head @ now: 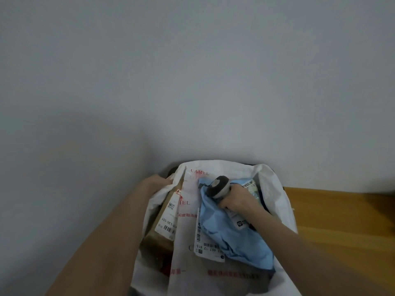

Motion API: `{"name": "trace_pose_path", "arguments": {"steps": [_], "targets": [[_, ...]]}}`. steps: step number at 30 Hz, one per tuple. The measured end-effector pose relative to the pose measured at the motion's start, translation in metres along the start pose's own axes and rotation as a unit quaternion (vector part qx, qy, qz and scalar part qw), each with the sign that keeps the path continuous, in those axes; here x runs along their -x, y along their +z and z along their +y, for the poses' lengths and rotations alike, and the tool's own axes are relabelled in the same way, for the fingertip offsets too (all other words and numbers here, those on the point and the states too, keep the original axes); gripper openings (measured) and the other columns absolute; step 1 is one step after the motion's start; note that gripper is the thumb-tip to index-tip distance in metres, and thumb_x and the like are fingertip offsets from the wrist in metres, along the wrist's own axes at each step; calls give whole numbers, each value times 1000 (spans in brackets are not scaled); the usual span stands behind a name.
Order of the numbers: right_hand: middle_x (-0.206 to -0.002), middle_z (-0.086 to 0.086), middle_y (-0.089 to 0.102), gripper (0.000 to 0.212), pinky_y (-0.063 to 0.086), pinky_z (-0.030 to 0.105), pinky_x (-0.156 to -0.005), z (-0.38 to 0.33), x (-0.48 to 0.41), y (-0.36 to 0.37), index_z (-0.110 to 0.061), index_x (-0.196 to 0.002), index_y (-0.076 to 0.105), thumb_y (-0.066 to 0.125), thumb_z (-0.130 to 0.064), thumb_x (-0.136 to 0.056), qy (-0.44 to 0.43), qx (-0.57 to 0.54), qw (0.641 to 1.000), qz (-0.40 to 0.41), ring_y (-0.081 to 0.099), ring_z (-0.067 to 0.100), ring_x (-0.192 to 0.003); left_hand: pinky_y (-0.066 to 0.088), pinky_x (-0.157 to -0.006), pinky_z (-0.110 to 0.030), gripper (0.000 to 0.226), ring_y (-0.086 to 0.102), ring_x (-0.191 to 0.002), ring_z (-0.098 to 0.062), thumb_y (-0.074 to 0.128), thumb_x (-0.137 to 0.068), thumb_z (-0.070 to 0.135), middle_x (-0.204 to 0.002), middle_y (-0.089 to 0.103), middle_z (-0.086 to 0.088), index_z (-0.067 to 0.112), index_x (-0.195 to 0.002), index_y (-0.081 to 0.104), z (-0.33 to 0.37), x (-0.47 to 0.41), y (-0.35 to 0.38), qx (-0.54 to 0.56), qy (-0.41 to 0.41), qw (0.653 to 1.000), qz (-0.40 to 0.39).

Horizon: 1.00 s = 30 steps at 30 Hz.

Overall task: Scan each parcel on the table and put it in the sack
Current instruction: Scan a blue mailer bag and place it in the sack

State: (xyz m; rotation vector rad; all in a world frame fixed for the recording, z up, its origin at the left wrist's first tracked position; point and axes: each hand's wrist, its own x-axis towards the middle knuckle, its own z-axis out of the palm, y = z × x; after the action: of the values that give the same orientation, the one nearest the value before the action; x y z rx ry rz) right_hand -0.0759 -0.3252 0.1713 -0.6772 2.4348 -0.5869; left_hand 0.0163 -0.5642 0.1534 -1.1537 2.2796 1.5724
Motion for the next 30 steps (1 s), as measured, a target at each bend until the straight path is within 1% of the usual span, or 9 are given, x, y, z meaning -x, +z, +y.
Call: {"name": "trace_pose_path", "arguments": {"steps": [3, 6, 9, 12, 15, 18, 24, 27, 30], "targets": [[-104, 12, 69, 21, 53, 32, -84, 0, -3, 2, -3, -102, 66, 62, -13, -84, 6, -9, 1000, 5, 64, 24, -99, 45, -76, -31, 21, 60, -91, -25, 59, -93, 15, -90, 64, -15, -3, -101, 66, 22, 2, -18, 33, 61, 986, 150], [-103, 7, 67, 21, 53, 31, -85, 1, -6, 6, -7, -102, 65, 62, -17, -84, 23, -2, 1000, 13, 62, 21, -98, 40, -66, -26, 14, 58, -75, -21, 61, -89, 27, -76, 63, -2, 18, -83, 70, 65, 11, -39, -63, 153, 943, 289], [-102, 5, 66, 18, 51, 29, -84, 0, -8, 9, -11, -101, 63, 60, -21, -85, 22, 11, 1000, 11, 62, 22, -101, 45, -74, -28, 14, 63, -87, -20, 65, -86, 27, -85, 64, 3, 19, -96, 70, 70, 22, -36, -72, 167, 945, 271], [-103, 6, 67, 19, 51, 29, -83, -1, -6, 6, -13, -102, 62, 60, -22, -85, 19, 4, 1000, 12, 62, 22, -100, 48, -92, -36, 41, 60, -107, -23, 67, -84, 37, -111, 64, -1, 19, -120, 59, 49, 40, -31, -63, 119, 957, 259], [-107, 8, 65, 21, 51, 34, -86, -1, 4, -3, -13, -102, 62, 59, -26, -86, 13, -1, 1000, 17, 61, 26, -102, 40, -104, -48, 65, 47, -126, -32, 53, -89, 56, -141, 47, -9, 20, -142, 40, 24, 67, -23, -87, 55, 955, 278], [-97, 9, 61, 12, 51, 35, -81, 2, 23, -18, -10, -95, 56, 55, -19, -87, -18, -44, 998, 41, 60, 27, -95, 32, -109, -51, 68, 38, -131, -39, 38, -92, 61, -148, 37, -15, 21, -148, 29, -3, 97, -8, -83, -55, 944, 315], [-75, 4, 53, 14, 41, 27, -59, 8, 74, -20, -13, -73, 47, 54, -13, -86, -80, -58, 995, 3, 55, 20, -73, 29, -110, -55, 73, 30, -137, -42, 31, -96, 60, -154, 27, -17, 14, -151, 19, -60, 158, 47, 190, -172, 910, 325], [-89, 8, 59, 5, 50, 32, -83, 9, 93, -3, -9, -88, 56, 58, -13, -85, -82, -39, 994, -55, 60, 25, -93, 42, -99, -53, 75, 45, -124, -43, 32, -94, 64, -141, 44, -21, 9, -145, 33, -73, 179, 75, 309, -224, 880, 282], [-108, 11, 62, 21, 36, 48, -110, 10, 100, 7, -9, -105, 59, 61, -15, -85, -64, -33, 995, -70, 57, 31, -112, 47, -97, -49, 61, 55, -112, -40, 44, -97, 50, -128, 56, -23, -1, -131, 49, -73, 189, 85, 314, -177, 884, 297]]}}
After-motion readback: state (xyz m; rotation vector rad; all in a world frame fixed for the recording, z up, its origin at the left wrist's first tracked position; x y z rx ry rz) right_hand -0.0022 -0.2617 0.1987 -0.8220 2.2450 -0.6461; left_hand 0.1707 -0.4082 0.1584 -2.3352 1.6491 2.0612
